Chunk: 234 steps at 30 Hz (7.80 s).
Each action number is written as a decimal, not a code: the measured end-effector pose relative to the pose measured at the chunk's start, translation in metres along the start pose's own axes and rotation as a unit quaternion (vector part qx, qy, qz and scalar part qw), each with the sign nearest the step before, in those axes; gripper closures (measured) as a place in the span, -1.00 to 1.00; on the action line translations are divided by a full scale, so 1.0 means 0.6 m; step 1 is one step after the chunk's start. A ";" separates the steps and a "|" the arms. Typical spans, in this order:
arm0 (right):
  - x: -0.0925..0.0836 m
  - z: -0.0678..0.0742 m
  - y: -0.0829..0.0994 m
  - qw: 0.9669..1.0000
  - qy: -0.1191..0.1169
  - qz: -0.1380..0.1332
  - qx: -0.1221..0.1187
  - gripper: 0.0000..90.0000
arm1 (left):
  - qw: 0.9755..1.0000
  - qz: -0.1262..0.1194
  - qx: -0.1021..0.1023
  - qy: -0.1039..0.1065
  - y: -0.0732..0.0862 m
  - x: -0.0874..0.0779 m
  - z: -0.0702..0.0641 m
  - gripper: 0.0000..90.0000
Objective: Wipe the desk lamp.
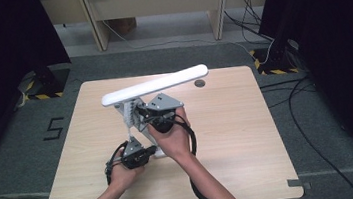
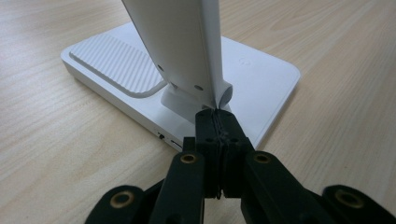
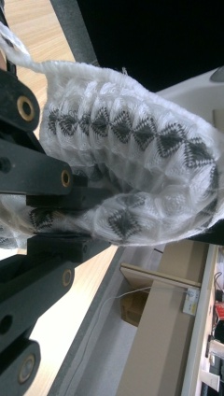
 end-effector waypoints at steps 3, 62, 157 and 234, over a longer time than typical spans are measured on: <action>0.000 -0.001 0.004 1.000 0.000 0.004 0.003 0.80 | 1.000 0.000 0.000 0.000 0.000 0.000 0.000 0.95; 0.021 -0.060 0.196 0.987 0.035 0.136 0.083 0.81 | 1.000 0.005 0.003 -0.001 -0.001 0.002 -0.005 0.89; -0.050 -0.086 0.232 0.968 0.072 0.214 0.114 0.80 | 1.000 -0.015 0.004 -0.009 -0.015 -0.022 -0.009 0.27; 0.115 -0.118 0.152 0.977 0.042 0.190 0.088 0.77 | 0.996 -0.062 -0.044 -0.048 -0.056 -0.036 0.011 0.32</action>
Point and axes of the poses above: each handheld gripper's, and its own axes: x roughly forward along the jaws, y roughly out of its underside, z roughly to its left, the point moved 2 cm from there along x, roughly forward along the jaws
